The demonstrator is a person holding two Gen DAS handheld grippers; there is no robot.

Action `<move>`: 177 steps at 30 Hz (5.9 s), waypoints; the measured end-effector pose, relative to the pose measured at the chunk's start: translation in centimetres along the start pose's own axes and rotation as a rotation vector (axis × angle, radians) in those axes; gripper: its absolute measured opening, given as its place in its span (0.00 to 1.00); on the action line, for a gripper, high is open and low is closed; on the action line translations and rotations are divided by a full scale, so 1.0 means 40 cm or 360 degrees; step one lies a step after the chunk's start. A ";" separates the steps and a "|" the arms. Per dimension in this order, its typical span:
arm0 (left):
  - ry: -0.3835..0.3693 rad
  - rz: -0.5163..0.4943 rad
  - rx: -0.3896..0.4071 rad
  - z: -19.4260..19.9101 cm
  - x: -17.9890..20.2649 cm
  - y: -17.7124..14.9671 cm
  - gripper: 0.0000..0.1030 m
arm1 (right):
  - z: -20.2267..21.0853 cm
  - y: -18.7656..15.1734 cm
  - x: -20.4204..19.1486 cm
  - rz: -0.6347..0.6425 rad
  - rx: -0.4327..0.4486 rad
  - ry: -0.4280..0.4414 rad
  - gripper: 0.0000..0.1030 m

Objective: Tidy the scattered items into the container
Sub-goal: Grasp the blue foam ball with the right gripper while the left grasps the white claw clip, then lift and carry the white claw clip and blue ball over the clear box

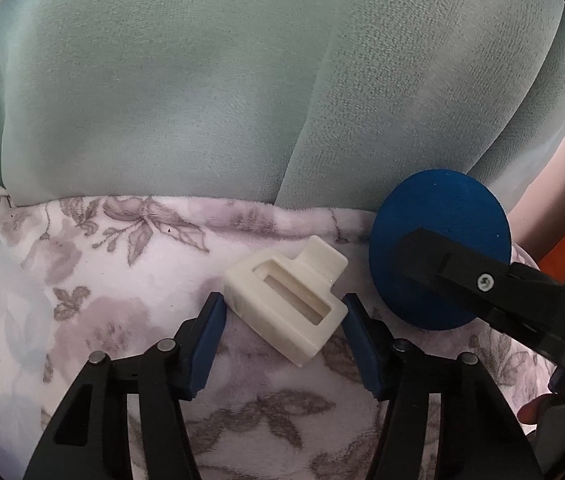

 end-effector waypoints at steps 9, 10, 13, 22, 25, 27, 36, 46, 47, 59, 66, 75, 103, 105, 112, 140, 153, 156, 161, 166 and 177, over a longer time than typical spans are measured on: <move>0.0020 -0.0011 0.0003 0.008 -0.013 0.001 0.59 | 0.053 -0.020 0.011 -0.0030 0.0016 -0.0023 0.79; 0.0023 -0.0014 0.0000 0.009 -0.013 -0.001 0.59 | 0.060 -0.024 0.012 -0.0035 0.0016 -0.0028 0.79; 0.0025 -0.0028 -0.0013 0.017 -0.013 -0.012 0.59 | 0.080 -0.041 0.016 -0.0060 0.0014 -0.0028 0.79; 0.0019 -0.0055 -0.0089 0.057 -0.014 -0.079 0.59 | 0.148 -0.130 0.015 -0.0129 -0.0015 -0.0038 0.79; 0.0017 -0.0065 -0.0118 0.080 -0.022 -0.108 0.59 | 0.176 -0.164 0.014 -0.0163 -0.0024 -0.0040 0.79; 0.0018 -0.0069 -0.0134 0.098 -0.029 -0.126 0.59 | 0.198 -0.187 0.012 -0.0182 -0.0026 -0.0043 0.79; 0.0034 -0.0078 -0.0170 0.248 0.019 -0.246 0.59 | 0.313 -0.282 -0.011 -0.0297 0.0014 -0.0057 0.79; -0.0040 -0.0139 -0.0026 0.412 0.074 -0.239 0.59 | 0.465 -0.310 -0.107 -0.0275 0.0166 -0.0066 0.79; -0.0049 -0.0138 -0.0003 0.439 0.074 -0.239 0.59 | 0.468 -0.312 -0.133 -0.0268 0.0186 -0.0061 0.79; -0.0105 -0.0169 0.0278 0.714 0.085 -0.230 0.59 | 0.672 -0.330 -0.287 -0.0136 0.0407 -0.0016 0.79; -0.0141 -0.0175 0.0416 0.837 0.090 -0.235 0.59 | 0.761 -0.349 -0.362 -0.0063 0.0518 0.0004 0.79; -0.0154 -0.0178 0.0538 0.934 0.081 -0.248 0.59 | 0.827 -0.372 -0.435 0.0003 0.0607 0.0026 0.79; -0.0183 -0.0047 0.0771 1.124 -0.068 -0.269 0.59 | 0.843 -0.401 -0.622 0.0228 0.0663 0.0050 0.79; -0.0183 -0.0029 0.0780 1.131 -0.087 -0.273 0.59 | 0.837 -0.403 -0.636 0.0245 0.0657 0.0049 0.79; -0.0171 0.0033 0.0791 1.133 -0.137 -0.270 0.59 | 0.802 -0.403 -0.672 0.0292 0.0623 0.0048 0.79; -0.0130 0.0350 0.0714 1.061 -0.377 -0.289 0.59 | 0.563 -0.391 -0.800 0.0461 0.0369 0.0019 0.79; -0.0122 0.0457 0.0613 0.972 -0.461 -0.290 0.59 | 0.410 -0.367 -0.803 0.0484 0.0212 -0.0007 0.79; -0.0119 0.0476 0.0588 0.951 -0.471 -0.286 0.59 | 0.387 -0.376 -0.811 0.0487 0.0176 -0.0010 0.79; -0.0120 0.0500 0.0541 0.917 -0.479 -0.272 0.59 | 0.339 -0.377 -0.806 0.0480 0.0116 -0.0020 0.79; -0.0121 0.0512 0.0496 0.887 -0.477 -0.266 0.59 | 0.297 -0.376 -0.805 0.0488 0.0067 -0.0029 0.79; -0.0121 0.0525 0.0410 0.852 -0.518 -0.264 0.59 | 0.236 -0.376 -0.789 0.0482 0.0000 -0.0041 0.79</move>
Point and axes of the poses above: each gripper's, at about its wrist camera, not at the fingertips, and z roughly against the way its jaws point, x to its right, y to its top, the point moved 6 cm from there along -z, roughly the way its jaws point, and after that the axes turned 11 degrees about -x, right-handed, at the moved point
